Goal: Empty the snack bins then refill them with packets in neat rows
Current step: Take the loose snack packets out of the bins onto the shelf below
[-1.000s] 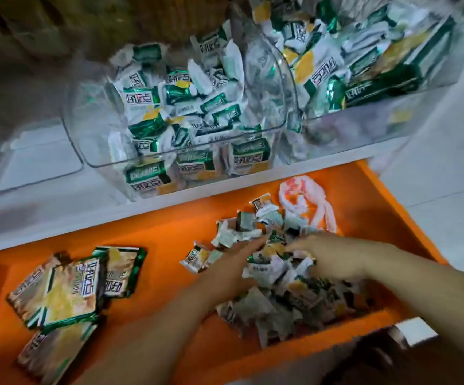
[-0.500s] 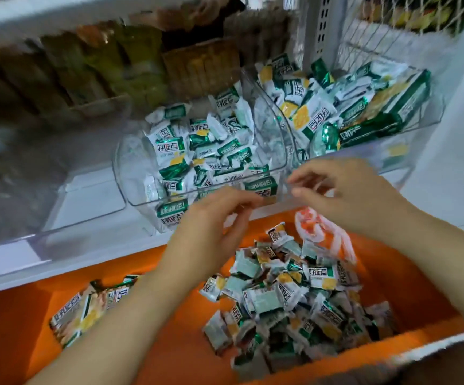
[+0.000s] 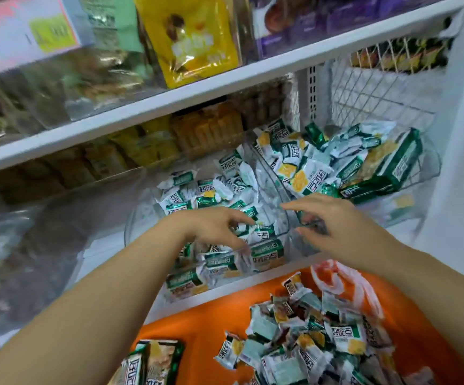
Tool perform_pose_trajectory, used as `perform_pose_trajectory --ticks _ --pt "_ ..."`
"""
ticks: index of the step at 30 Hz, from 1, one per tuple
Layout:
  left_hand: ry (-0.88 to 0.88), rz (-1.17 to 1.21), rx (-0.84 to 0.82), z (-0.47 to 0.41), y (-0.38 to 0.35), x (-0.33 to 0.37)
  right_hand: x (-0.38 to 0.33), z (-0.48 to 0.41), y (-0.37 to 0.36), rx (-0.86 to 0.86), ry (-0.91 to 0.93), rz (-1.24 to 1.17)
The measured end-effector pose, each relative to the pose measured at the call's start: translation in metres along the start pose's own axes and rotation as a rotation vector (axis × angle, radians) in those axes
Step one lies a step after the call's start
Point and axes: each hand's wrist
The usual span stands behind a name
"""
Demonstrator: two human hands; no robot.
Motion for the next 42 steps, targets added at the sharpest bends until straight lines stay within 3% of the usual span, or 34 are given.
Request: perform_pose_trajectory --ticks 9,13,18,25,30,36,39,42 --pt "-0.004 -0.150 -0.126 -0.036 0.003 0.016 0.002 0.001 -0.004 0.032 -0.013 -0.024" --pt "0.021 -0.002 -0.107 -0.029 0.006 0.013 0.003 0.002 -0.005 0.026 -0.001 -0.013" --pt "0.005 -0.025 -0.103 -0.022 -0.002 0.014 0.006 -0.001 -0.006 0.036 0.001 0.001" --pt "-0.110 0.037 0.157 -0.012 -0.003 -0.002 0.004 -0.001 -0.005 0.028 0.006 -0.019" --pt "-0.215 0.165 0.544 0.028 -0.005 -0.011 0.006 0.004 -0.008 0.026 0.025 -0.020" --pt "-0.322 0.140 0.946 0.087 -0.030 0.002 0.008 0.010 -0.005 0.060 0.035 0.022" --pt "-0.366 0.231 0.874 0.115 -0.066 0.010 0.007 0.017 0.002 0.061 0.065 0.051" --pt "-0.339 0.230 0.597 0.104 -0.126 0.012 0.004 0.023 0.003 0.004 0.049 0.098"
Point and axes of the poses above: each hand's wrist, its own z-axis away from the middle knuckle, its own y-axis out of the back of the hand, x = y × z
